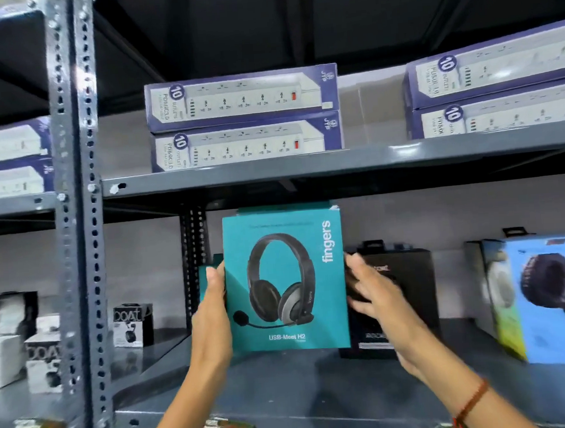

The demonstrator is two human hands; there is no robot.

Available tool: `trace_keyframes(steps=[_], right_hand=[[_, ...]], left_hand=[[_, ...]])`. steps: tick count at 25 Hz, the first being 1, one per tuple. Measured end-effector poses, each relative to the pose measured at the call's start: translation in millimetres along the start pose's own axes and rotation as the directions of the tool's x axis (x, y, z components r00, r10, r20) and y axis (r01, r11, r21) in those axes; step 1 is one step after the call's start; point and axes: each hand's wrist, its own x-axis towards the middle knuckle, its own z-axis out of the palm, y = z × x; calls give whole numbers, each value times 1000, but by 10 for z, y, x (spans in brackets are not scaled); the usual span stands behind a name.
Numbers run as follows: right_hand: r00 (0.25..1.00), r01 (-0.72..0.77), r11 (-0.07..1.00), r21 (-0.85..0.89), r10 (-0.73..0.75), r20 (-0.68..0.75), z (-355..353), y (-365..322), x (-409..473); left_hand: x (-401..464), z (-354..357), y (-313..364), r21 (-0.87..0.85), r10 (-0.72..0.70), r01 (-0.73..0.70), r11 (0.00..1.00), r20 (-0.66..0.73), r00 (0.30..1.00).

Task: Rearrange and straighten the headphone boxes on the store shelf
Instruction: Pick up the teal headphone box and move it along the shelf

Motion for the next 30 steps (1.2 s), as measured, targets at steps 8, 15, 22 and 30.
trace_keyframes(steps=[8,15,22,30], right_hand=[[946,-209,978,-21,208,249,975,752,711],[903,-274,954,-123,299,310,1245,1312,1032],[891,-256,945,-203,312,330,1192,1421,1092],[996,-28,990,-136,39,78,398,590,1002]], left_hand=[[851,-821,-836,10,-129,129,992,-28,991],[1238,-1043,-1308,-8,-313,314,949,50,948],[1334,-1098,-1517,77,-287,286,955,8,958],[1132,-37,-559,184,283,-262,947,-98,954]])
